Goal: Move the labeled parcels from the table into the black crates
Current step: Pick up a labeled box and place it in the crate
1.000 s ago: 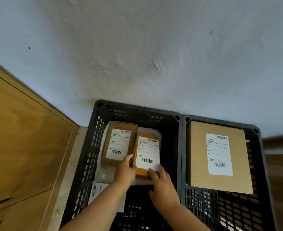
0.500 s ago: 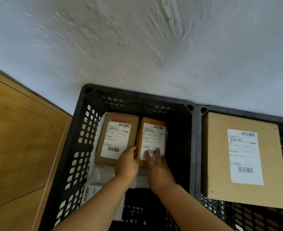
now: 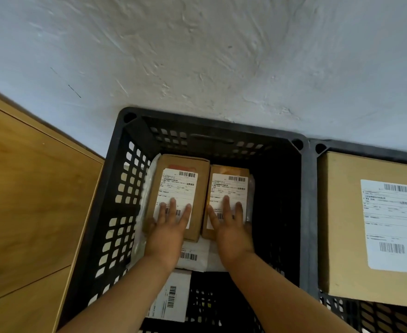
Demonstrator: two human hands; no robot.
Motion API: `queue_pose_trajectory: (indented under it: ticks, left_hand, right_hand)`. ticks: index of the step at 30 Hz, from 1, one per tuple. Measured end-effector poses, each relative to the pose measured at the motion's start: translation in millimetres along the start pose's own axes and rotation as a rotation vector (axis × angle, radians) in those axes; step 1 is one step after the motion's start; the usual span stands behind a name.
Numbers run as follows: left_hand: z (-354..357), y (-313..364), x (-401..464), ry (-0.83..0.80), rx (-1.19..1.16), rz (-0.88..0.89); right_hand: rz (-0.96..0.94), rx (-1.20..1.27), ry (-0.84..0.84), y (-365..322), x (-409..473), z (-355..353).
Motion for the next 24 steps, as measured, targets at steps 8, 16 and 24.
queue_pose_trajectory:
  ticks: [8, 16, 24]
  left_hand:
    - [4.0, -4.0, 13.1, -0.092, 0.073, 0.053]
    - [-27.3, -5.9, 2.7, -0.267, -0.064, 0.067]
    - [-111.0, -6.6, -65.5, -0.04, -0.177, 0.08]
  right_hand:
    - [0.032, -0.116, 0.032, -4.5, 9.6, 5.6]
    - [-0.019, -0.124, -0.09, 5.4, -7.0, -20.1]
    - [-0.101, -0.044, 0.268, 21.1, -93.8, -91.7]
Point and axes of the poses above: each hand's wrist, its own x-axis towards the middle knuckle, its own z-axis out of the palm, y = z × x, the point moved 2 cm from there along x, towards the middle knuckle, and after that the axes turned 6 degrees about z, right-handed, at the moved point
